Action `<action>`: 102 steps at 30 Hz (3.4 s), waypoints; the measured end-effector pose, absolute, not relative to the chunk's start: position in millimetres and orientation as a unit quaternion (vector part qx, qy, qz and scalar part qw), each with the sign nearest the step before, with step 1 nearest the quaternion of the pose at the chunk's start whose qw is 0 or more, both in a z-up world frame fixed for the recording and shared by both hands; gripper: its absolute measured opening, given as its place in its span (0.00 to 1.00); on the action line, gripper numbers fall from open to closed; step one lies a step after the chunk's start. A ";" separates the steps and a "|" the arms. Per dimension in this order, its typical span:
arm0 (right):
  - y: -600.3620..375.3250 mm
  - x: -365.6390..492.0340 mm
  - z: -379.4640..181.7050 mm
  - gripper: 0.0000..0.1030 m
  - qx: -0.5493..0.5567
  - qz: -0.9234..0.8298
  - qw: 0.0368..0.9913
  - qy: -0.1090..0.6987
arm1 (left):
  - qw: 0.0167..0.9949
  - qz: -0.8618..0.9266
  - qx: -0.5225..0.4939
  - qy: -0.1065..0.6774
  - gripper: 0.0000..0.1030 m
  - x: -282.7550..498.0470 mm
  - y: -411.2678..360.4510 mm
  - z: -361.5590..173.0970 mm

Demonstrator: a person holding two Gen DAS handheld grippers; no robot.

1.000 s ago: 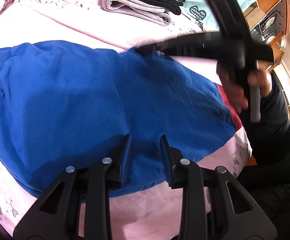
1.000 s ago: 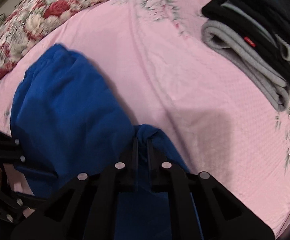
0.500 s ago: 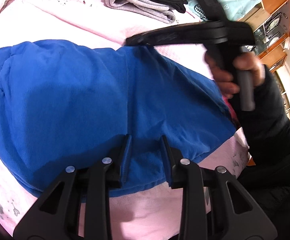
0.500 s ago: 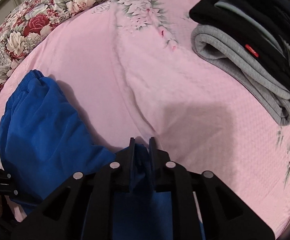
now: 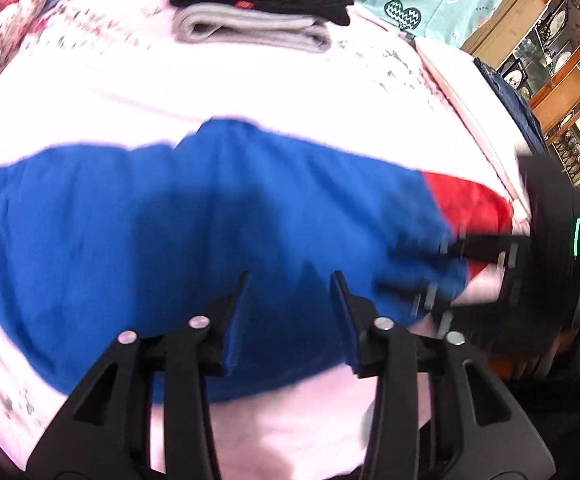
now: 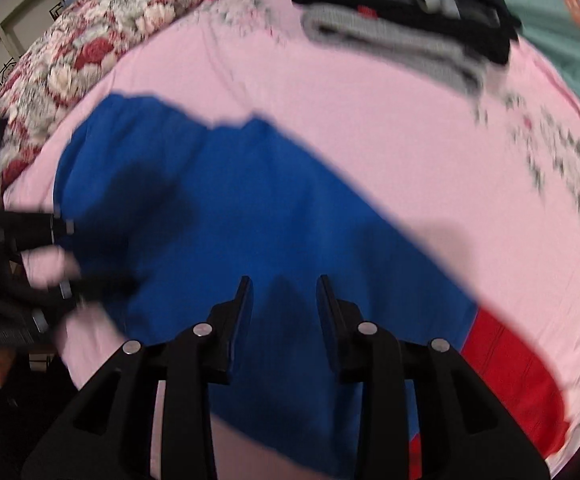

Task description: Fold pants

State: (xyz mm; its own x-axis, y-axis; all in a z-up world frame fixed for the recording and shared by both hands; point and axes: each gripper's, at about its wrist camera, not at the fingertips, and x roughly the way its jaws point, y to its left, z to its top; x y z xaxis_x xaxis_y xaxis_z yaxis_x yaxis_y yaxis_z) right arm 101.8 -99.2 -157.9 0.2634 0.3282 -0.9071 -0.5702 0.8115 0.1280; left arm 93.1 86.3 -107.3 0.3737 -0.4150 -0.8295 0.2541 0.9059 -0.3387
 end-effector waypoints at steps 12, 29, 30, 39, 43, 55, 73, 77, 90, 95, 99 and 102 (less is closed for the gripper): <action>-212.0 47.6 -114.5 0.40 0.027 0.213 0.860 0.463 | 0.804 -0.168 -0.081 0.565 0.31 199.3 53.8 -144.8; -419.4 49.4 -169.6 0.48 0.325 0.020 0.813 0.483 | 0.825 -0.185 -0.078 0.529 0.34 132.8 70.7 -122.1; -417.5 54.5 -174.5 0.48 0.329 0.024 0.809 0.487 | 0.825 -0.189 -0.086 0.526 0.36 124.1 75.5 -120.2; -409.4 92.2 -194.5 0.52 0.323 0.044 0.805 0.496 | 0.813 -0.153 -0.136 0.545 0.37 92.9 121.9 -143.4; -409.9 107.7 -195.0 0.53 0.335 0.061 0.803 0.489 | 0.813 -0.161 -0.152 0.539 0.37 92.0 127.5 -146.0; -411.5 82.2 -163.3 0.20 0.363 0.095 0.815 0.442 | 0.827 -0.166 -0.105 0.527 0.37 92.0 90.4 -105.3; -397.2 60.4 -140.9 0.20 0.310 0.117 0.836 0.437 | 0.757 -0.306 0.002 0.578 0.07 125.2 -157.3 -142.3; -386.8 65.6 -139.8 0.20 0.297 0.114 0.837 0.444 | 0.758 -0.315 -0.023 0.571 0.05 119.8 -142.1 -135.4; -323.9 71.8 -88.6 0.20 0.238 0.131 0.866 0.421 | 0.858 -0.088 -0.147 0.485 0.12 81.3 136.3 -110.9; -242.6 92.3 -75.5 0.20 0.160 0.164 0.876 0.424 | 0.835 -0.060 -0.186 0.515 0.12 82.7 183.0 -143.6; -162.7 112.8 -91.6 0.20 0.077 0.181 0.870 0.453 | 0.828 -0.089 -0.216 0.510 0.14 83.1 197.0 -155.9; -120.0 119.5 -106.4 0.20 0.036 0.203 0.854 0.478 | 0.821 -0.113 -0.239 0.507 0.14 82.3 204.0 -161.6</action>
State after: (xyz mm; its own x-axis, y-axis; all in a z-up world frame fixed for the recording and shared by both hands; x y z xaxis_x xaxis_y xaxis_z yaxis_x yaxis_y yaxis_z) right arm 119.5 -120.0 -106.4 0.4617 0.3809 -0.8011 -0.3116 0.9152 0.2556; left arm 82.3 204.0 -161.6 0.4607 -0.4266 -0.7783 -0.0573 0.8608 -0.5057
